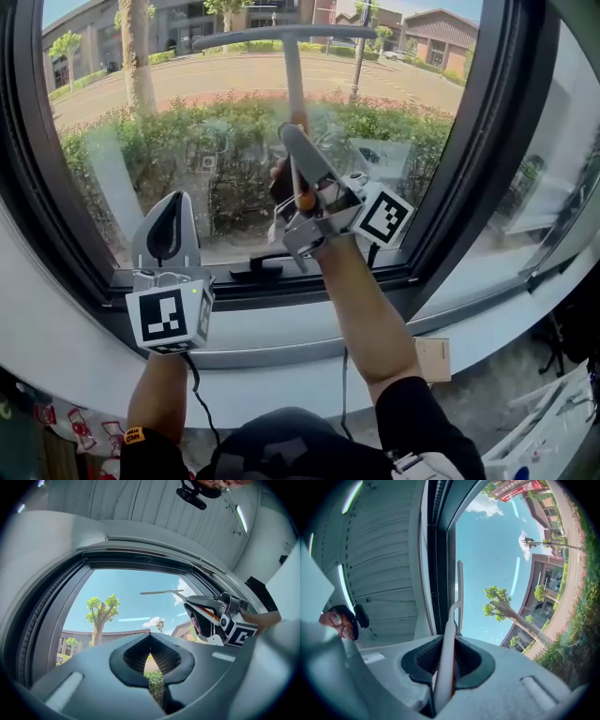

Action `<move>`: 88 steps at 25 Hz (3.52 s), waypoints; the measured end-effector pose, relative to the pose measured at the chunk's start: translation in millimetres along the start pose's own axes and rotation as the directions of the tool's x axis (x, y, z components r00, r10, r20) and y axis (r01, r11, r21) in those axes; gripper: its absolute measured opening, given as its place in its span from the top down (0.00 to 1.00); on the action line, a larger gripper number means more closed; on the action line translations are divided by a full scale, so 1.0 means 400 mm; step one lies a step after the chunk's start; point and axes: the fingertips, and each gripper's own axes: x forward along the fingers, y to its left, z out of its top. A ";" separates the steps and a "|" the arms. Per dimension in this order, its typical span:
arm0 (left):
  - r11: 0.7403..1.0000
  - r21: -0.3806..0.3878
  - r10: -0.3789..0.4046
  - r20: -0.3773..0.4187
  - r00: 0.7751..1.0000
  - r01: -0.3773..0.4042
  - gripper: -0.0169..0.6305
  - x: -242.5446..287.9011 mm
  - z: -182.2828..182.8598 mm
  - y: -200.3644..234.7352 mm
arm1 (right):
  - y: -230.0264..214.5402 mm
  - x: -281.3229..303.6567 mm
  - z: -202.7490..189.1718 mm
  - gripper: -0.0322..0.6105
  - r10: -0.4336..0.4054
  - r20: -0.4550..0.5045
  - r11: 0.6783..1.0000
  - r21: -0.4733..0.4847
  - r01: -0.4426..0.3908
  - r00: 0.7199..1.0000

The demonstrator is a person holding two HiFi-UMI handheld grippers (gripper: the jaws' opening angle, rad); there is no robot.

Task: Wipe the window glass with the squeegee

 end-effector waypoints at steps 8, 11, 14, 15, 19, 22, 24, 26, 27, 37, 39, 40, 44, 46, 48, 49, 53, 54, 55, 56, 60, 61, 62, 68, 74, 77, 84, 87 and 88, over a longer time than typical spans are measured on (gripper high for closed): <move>0.999 -0.030 0.019 -0.053 0.998 -0.021 0.95 0.000 -0.073 -0.073 | -0.012 -0.092 -0.040 0.87 0.001 -0.026 0.998 0.064 0.000 1.000; 0.998 -0.056 0.025 -0.089 0.996 -0.030 0.95 -0.013 -0.131 -0.106 | -0.027 -0.161 -0.078 0.87 -0.015 -0.026 0.995 0.100 0.017 1.000; 0.995 -0.085 0.033 -0.140 0.990 -0.045 0.95 -0.046 -0.198 -0.145 | -0.041 -0.239 -0.129 0.87 -0.044 -0.031 0.989 0.140 0.048 0.999; 0.995 -0.091 0.035 -0.156 0.987 -0.050 0.95 -0.060 -0.219 -0.160 | -0.046 -0.267 -0.146 0.87 -0.054 -0.033 0.986 0.155 0.059 0.998; 0.993 -0.106 0.025 -0.225 0.974 -0.050 0.95 -0.109 -0.298 -0.216 | -0.064 -0.371 -0.206 0.87 -0.101 -0.044 0.974 0.200 0.108 0.994; 0.994 -0.102 0.020 -0.266 0.964 -0.049 0.95 -0.140 -0.342 -0.232 | -0.071 -0.423 -0.244 0.87 -0.124 -0.050 0.966 0.222 0.133 0.991; 0.995 -0.086 0.026 -0.285 0.958 -0.052 0.95 -0.163 -0.363 -0.227 | -0.076 -0.447 -0.264 0.87 -0.137 -0.053 0.962 0.232 0.145 0.989; 0.995 -0.089 0.016 -0.305 0.952 -0.045 0.95 -0.185 -0.381 -0.228 | -0.085 -0.473 -0.280 0.87 -0.160 -0.057 0.959 0.229 0.169 0.985; 0.994 -0.097 0.007 -0.314 0.949 -0.039 0.95 -0.195 -0.388 -0.228 | -0.089 -0.483 -0.286 0.87 -0.171 -0.058 0.957 0.228 0.180 0.984; 0.976 -0.213 -0.036 -0.324 0.945 -0.036 0.95 -0.263 -0.419 -0.174 | -0.075 -0.496 -0.279 0.87 -0.227 -0.031 0.942 0.248 0.227 0.973; 0.971 -0.236 -0.050 -0.330 0.943 -0.031 0.95 -0.278 -0.433 -0.167 | -0.072 -0.496 -0.274 0.87 -0.236 -0.032 0.941 0.242 0.237 0.971; 0.969 -0.246 -0.057 -0.336 0.940 -0.029 0.95 -0.284 -0.443 -0.165 | -0.070 -0.495 -0.270 0.87 -0.241 -0.033 0.941 0.238 0.242 0.970; 0.969 -0.248 -0.072 -0.345 0.936 -0.017 0.95 -0.300 -0.451 -0.155 | -0.064 -0.490 -0.256 0.87 -0.256 -0.022 0.936 0.245 0.253 0.967; 0.973 -0.231 -0.074 -0.327 0.942 -0.004 0.95 -0.295 -0.429 -0.155 | -0.057 -0.489 -0.233 0.87 -0.250 0.004 0.937 0.251 0.241 0.968; 0.978 -0.207 -0.059 -0.303 0.951 -0.005 0.95 -0.279 -0.405 -0.149 | -0.047 -0.484 -0.200 0.87 -0.227 0.032 0.945 0.250 0.212 0.973; 0.982 -0.190 -0.045 -0.291 0.956 -0.012 0.95 -0.268 -0.396 -0.143 | -0.041 -0.478 -0.182 0.87 -0.211 0.039 0.950 0.244 0.196 0.977; 0.990 -0.136 0.006 -0.254 0.967 -0.042 0.95 -0.212 -0.350 -0.142 | -0.023 -0.427 -0.092 0.87 -0.148 0.019 0.970 0.200 0.141 0.989; 0.992 -0.122 0.011 -0.244 0.970 -0.042 0.95 -0.197 -0.333 -0.149 | -0.017 -0.410 -0.063 0.87 -0.128 0.009 0.975 0.183 0.125 0.992; 0.993 -0.112 0.015 -0.231 0.973 -0.042 0.95 -0.182 -0.313 -0.158 | -0.010 -0.392 -0.032 0.87 -0.108 -0.001 0.981 0.165 0.107 0.994; 0.994 -0.103 0.019 -0.216 0.976 -0.043 0.95 -0.166 -0.290 -0.167 | -0.002 -0.373 0.002 0.87 -0.088 -0.011 0.985 0.145 0.089 0.996; 0.995 -0.071 0.060 -0.181 0.982 -0.074 0.95 -0.115 -0.220 -0.170 | 0.018 -0.287 0.122 0.87 -0.008 -0.031 0.997 0.075 0.011 0.999; 0.994 -0.067 0.072 -0.175 0.982 -0.085 0.95 -0.110 -0.211 -0.165 | 0.018 -0.270 0.141 0.87 0.005 -0.034 0.998 0.067 -0.003 0.999; 0.993 -0.067 0.081 -0.167 0.983 -0.093 0.95 -0.107 -0.203 -0.163 | 0.018 -0.258 0.156 0.87 0.015 -0.036 0.998 0.063 -0.013 0.999; 0.994 -0.054 0.089 -0.136 0.987 -0.097 0.95 -0.049 -0.142 -0.218 | -0.008 -0.238 0.247 0.87 0.036 -0.036 0.996 0.081 -0.033 0.999; 0.996 -0.052 0.063 -0.146 0.987 -0.071 0.95 -0.073 -0.169 -0.234 | -0.012 -0.274 0.165 0.87 0.042 -0.037 0.995 0.094 -0.039 0.998; 0.996 -0.070 0.044 -0.170 0.984 -0.057 0.95 -0.070 -0.195 -0.257 | -0.028 -0.312 0.138 0.87 0.029 -0.029 0.993 0.117 -0.025 0.999; 0.985 -0.172 -0.032 -0.254 0.967 -0.013 0.95 -0.120 -0.306 -0.398 | -0.062 -0.526 0.030 0.87 -0.057 -0.009 0.976 0.210 0.057 0.998; 0.980 -0.200 -0.060 -0.286 0.956 0.002 0.95 -0.142 -0.348 -0.426 | -0.073 -0.594 -0.024 0.87 -0.098 -0.016 0.965 0.243 0.099 0.995; 0.979 -0.203 -0.069 -0.300 0.951 0.007 0.95 -0.148 -0.360 -0.434 | -0.078 -0.612 -0.037 0.87 -0.111 -0.020 0.962 0.249 0.113 0.994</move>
